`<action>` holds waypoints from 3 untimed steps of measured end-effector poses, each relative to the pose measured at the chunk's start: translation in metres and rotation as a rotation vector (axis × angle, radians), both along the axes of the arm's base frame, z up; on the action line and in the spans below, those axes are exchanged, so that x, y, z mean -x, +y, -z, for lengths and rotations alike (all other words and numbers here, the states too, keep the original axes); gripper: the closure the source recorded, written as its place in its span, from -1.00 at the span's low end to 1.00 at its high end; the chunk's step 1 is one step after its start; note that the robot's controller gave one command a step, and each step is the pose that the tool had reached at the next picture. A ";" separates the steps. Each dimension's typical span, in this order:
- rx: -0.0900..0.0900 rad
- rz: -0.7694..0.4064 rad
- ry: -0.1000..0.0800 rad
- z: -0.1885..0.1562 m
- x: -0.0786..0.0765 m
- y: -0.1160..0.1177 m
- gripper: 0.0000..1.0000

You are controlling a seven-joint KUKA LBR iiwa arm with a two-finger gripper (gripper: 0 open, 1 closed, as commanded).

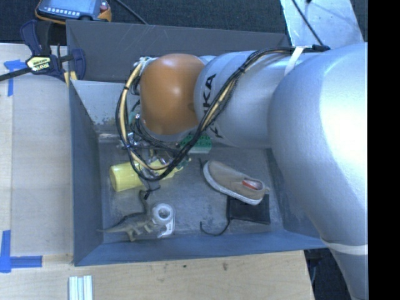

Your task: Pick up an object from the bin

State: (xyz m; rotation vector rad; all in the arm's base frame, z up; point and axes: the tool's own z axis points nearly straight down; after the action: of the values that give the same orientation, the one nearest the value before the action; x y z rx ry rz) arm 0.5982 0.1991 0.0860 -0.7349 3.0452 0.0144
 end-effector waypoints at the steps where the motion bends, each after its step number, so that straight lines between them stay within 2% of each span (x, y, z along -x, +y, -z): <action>1: 0.011 0.183 0.004 0.004 0.007 -0.026 -1.00; 2: 0.011 0.152 0.006 0.005 0.008 -0.024 -1.00; 3: 0.012 0.009 0.010 -0.050 0.024 -0.038 -1.00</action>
Offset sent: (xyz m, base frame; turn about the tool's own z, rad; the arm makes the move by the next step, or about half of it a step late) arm 0.0047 -0.0868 -0.0034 0.2080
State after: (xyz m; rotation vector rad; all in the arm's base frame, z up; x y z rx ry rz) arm 0.5744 0.1608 0.1360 -0.7248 3.0606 -0.0001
